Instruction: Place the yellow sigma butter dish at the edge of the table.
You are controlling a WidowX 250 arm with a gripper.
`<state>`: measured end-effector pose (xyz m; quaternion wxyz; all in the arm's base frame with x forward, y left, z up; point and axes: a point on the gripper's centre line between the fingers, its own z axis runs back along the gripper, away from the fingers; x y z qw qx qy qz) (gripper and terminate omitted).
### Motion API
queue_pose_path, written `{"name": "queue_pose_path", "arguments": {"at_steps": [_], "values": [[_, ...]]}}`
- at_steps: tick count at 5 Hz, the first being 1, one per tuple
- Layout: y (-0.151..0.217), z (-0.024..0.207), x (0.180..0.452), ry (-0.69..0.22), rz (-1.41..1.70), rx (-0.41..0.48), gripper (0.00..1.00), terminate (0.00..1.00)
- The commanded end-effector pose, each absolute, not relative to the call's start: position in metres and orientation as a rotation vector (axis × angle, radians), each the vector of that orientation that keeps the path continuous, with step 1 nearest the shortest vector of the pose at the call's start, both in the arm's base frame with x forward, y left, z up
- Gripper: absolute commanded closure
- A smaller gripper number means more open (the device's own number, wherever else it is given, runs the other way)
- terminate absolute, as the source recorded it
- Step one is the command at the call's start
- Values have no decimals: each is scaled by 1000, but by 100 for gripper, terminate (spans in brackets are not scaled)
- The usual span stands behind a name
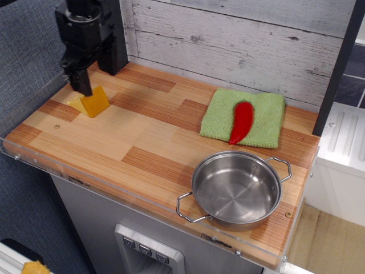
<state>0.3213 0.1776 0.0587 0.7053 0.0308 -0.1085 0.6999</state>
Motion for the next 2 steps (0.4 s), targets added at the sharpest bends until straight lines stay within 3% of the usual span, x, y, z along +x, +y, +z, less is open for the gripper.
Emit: {"name": "queue_pose_path", "arguments": {"at_steps": [1,2], "values": [[207,55,319,-234,1561,6,0,0],[209,49,324,-251,1552,7,0,0]]}}
